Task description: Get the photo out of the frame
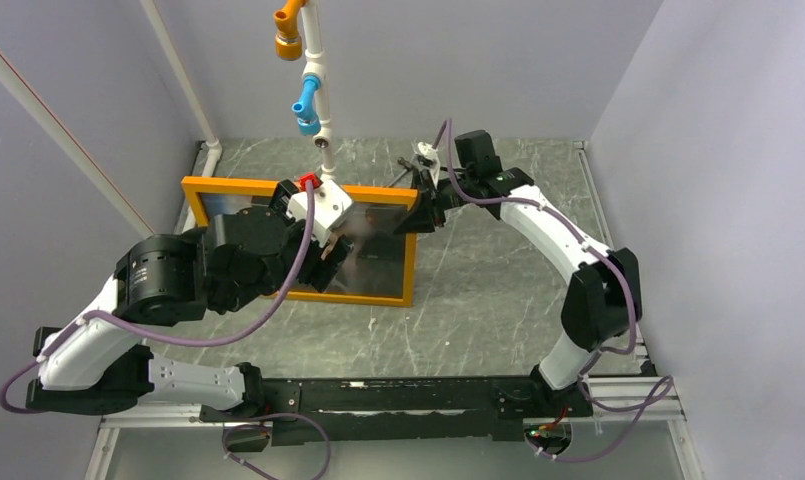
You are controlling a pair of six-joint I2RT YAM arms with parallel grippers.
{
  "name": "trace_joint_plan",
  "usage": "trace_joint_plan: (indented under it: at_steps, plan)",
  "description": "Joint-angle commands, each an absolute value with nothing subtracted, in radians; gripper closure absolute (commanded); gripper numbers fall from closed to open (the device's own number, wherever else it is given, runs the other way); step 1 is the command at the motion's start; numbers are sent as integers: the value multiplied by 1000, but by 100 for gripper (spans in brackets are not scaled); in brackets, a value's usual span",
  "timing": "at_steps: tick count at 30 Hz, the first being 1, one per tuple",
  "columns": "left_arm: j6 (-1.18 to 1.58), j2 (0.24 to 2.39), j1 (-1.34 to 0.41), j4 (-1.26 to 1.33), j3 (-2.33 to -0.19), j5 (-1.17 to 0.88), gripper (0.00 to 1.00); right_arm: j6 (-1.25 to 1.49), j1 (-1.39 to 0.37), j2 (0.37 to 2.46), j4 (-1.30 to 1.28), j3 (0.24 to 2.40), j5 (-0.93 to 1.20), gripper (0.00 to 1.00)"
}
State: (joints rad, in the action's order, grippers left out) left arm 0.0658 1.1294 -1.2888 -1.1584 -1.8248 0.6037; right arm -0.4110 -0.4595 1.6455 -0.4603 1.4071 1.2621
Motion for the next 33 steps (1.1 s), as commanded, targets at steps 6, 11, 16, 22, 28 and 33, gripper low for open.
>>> trace_joint_plan:
  at_steps: [6, 11, 16, 22, 28, 33]
  plan:
    - [98, 1110, -1289, -1117, -1799, 597, 23, -432, -479, 1836, -806, 1401, 1355, 100]
    - [102, 1100, -1290, -1114, -1784, 593, 23, -318, -445, 1814, -679, 1322, 1297, 100]
    - [92, 1105, -1289, -1095, -1774, 583, 23, -89, -437, 1823, -381, 1247, 1243, 100]
    - [123, 1095, -1289, -1101, -1762, 570, 23, 30, -403, 1953, -270, 1308, 1203, 100]
    - [156, 1054, -1289, -1109, -1727, 572, 23, 46, -397, 2053, -306, 1395, 1140, 100]
    - [160, 1054, -1289, -1106, -1716, 570, 23, 29, -396, 2103, -356, 1456, 1081, 100]
